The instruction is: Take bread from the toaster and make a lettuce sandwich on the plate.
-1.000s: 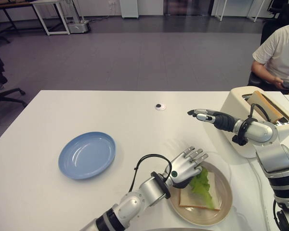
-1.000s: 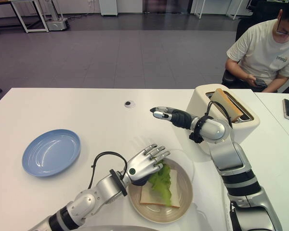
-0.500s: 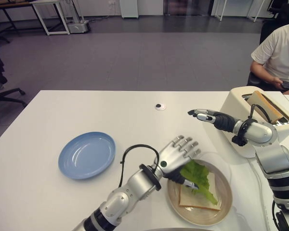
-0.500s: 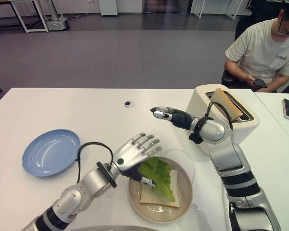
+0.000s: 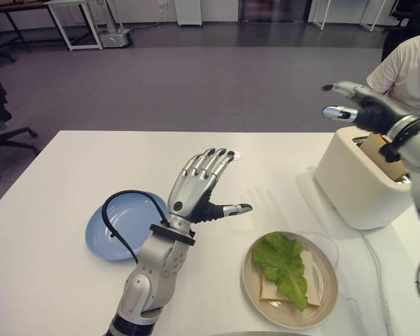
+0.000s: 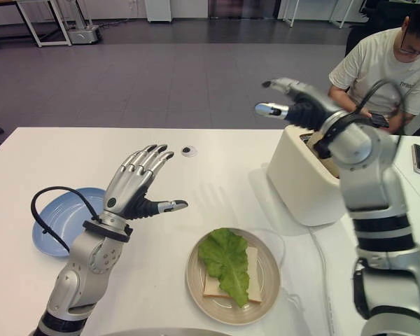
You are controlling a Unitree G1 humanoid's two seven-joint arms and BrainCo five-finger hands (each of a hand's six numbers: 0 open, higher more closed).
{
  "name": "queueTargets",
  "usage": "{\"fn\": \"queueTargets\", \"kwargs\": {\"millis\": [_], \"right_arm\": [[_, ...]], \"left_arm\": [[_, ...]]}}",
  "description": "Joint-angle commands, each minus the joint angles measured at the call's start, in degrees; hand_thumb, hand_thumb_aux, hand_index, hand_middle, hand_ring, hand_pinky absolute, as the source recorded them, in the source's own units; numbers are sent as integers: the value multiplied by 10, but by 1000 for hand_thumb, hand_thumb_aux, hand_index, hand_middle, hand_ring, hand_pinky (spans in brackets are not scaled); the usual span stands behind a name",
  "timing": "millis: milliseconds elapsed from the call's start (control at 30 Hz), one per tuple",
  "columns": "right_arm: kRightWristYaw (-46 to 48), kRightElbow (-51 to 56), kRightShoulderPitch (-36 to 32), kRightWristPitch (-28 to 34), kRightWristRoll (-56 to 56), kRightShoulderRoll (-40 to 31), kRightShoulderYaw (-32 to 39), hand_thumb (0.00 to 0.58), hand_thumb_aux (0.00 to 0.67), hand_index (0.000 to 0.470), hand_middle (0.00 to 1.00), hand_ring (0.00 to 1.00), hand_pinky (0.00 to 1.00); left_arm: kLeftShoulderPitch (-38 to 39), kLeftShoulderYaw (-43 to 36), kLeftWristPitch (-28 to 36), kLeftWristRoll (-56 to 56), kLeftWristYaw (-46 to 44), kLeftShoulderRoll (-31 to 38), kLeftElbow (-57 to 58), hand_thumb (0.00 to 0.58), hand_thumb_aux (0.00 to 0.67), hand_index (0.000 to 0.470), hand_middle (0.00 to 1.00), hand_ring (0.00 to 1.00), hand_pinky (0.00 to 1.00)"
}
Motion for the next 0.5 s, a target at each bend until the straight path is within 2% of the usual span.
{"fn": "queueTargets", "kwargs": {"millis": [33,167,367,400,433,467,500], "right_arm": [[-60,102,-24,-69,-148,-74,57,0,0,0,0,0,0],[-79,202,-21,-84,-233,-126,85,0,0,0,0,0,0],[-59,254,-9,-96,-242,-124,103,0,0,0,0,0,0],[-56,256,-6,-97,-241,-122,105,148,92,65,0,0,0],[-48,259,-3,-101,-236,-120,107,466,373,262,0,0,0],[-42,260,-1,-104,-232,-116,108,553,525,369,0,0,0],[-37,258,4,-106,-228,-115,109,580,670,470,0,0,0]], "left_arm": [[19,18,5,1,6,12,16,0,0,0,0,0,0],[24,31,-4,-7,10,26,28,0,0,0,0,0,0],[30,30,-6,-3,15,32,29,0,0,0,0,0,0],[31,28,-6,-1,16,32,30,0,0,0,0,0,0],[33,27,-5,1,17,32,30,0,0,0,0,0,0],[35,26,-5,3,18,32,29,0,0,0,0,0,0],[36,26,-5,3,18,32,30,0,0,0,0,0,0]]}}
